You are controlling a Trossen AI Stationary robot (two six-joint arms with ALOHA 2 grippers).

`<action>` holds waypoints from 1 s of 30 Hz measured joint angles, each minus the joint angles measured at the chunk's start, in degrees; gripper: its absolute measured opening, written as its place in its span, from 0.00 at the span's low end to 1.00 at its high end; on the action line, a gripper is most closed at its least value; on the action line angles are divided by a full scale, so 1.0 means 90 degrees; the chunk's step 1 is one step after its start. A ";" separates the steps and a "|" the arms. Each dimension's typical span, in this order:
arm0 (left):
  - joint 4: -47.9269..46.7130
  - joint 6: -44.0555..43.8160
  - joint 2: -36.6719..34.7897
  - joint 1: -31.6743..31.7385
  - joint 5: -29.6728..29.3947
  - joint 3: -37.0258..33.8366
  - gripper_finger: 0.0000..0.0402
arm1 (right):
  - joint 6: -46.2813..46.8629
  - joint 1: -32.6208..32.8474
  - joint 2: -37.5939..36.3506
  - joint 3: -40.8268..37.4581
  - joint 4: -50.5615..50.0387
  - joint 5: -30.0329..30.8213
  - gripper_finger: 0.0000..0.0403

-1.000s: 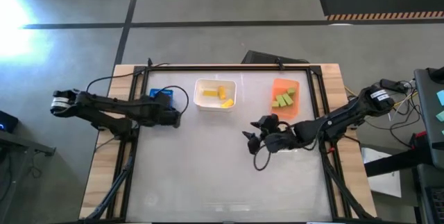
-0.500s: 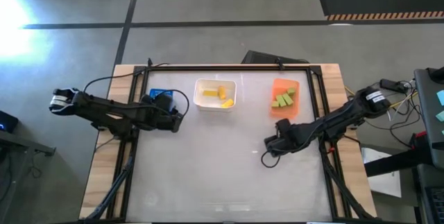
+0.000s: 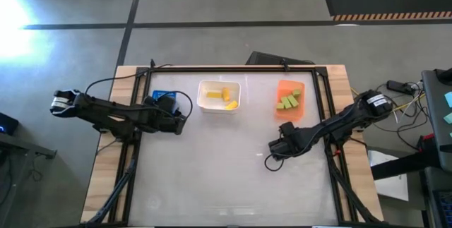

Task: Sort & place blocks by color
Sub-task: Put the yellow block into the white bin

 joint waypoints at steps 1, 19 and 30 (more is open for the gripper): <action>0.0000 0.0000 0.0000 0.0000 -0.0002 0.0000 0.57 | 0.0000 0.0000 0.0016 0.0000 0.0007 0.0000 0.38; 0.0315 0.0465 0.0000 -0.0200 -0.0068 0.0314 0.57 | -0.0721 0.0030 0.0089 -0.0002 0.0215 0.0107 0.11; 0.2845 0.2762 0.0000 -0.1051 -0.0217 0.0665 0.57 | -0.3344 0.0367 0.0086 -0.0009 0.3063 0.0926 0.13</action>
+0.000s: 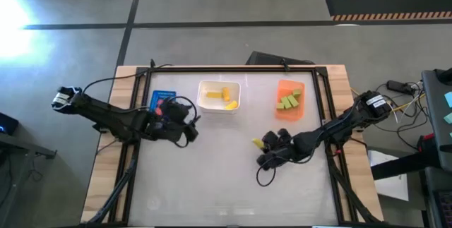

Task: Sort & place blocks by color
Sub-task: Put the yellow block into the white bin

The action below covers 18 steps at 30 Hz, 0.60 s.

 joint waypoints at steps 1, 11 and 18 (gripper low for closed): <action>0.0292 0.0292 0.0000 -0.0080 0.0000 0.0000 0.57 | -0.0287 0.0000 0.0000 -0.0001 0.0326 0.0128 0.13; 0.2752 0.2586 0.0064 -0.0814 0.0005 -0.0015 0.57 | -0.3742 -0.0213 0.0010 -0.0001 0.3798 0.0486 0.13; 0.3755 0.3484 0.0359 -0.1207 0.0298 -0.0030 0.57 | -0.5809 -0.0228 0.0019 -0.0001 0.5559 0.0448 0.13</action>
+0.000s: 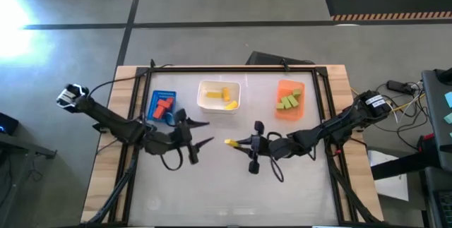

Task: Sort & place blocks by color
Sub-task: Put the yellow block into the white bin

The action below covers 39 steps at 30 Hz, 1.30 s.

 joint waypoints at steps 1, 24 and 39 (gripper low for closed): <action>0.0142 0.0071 0.0072 -0.0019 0.0087 -0.0012 0.57 | -0.0205 0.0000 0.0000 0.0000 0.0101 -0.0031 0.13; 0.4178 0.1554 0.2312 0.0513 0.1452 -0.0445 0.53 | -0.0547 0.0000 0.0017 0.0002 0.0378 -0.0213 0.13; 0.4228 0.1495 0.2363 0.0554 0.1765 -0.0463 0.12 | -0.0651 0.0001 0.0017 0.0001 0.0342 -0.0257 0.16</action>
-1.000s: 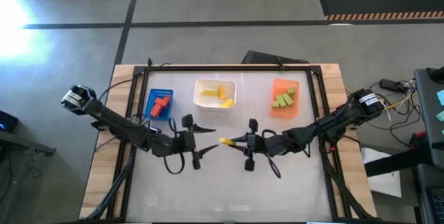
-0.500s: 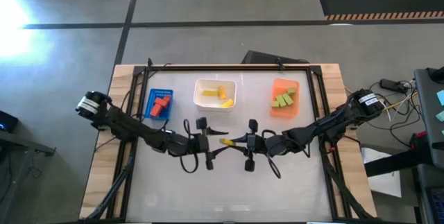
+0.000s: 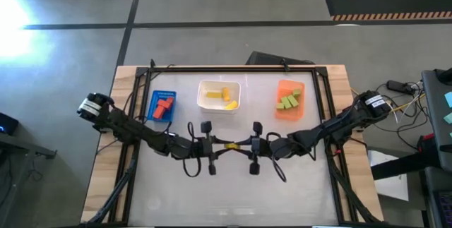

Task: Sort & place blocks by color
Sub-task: Put the yellow block into the white bin

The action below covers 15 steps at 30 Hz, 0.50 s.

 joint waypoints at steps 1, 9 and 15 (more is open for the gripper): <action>-0.0013 0.0016 0.0000 0.0005 -0.0020 0.0012 0.12 | 0.0040 -0.0001 0.0000 0.0002 0.0004 0.0031 0.18; -0.0742 0.0124 -0.0215 0.0240 -0.0105 0.0192 0.11 | 0.0157 -0.0008 -0.0452 0.0028 -0.0518 0.0154 0.38; -0.3312 0.0060 -0.0774 0.0928 -0.0118 0.0747 0.11 | 0.1073 0.0000 -0.1277 0.0142 -0.2136 0.0294 0.46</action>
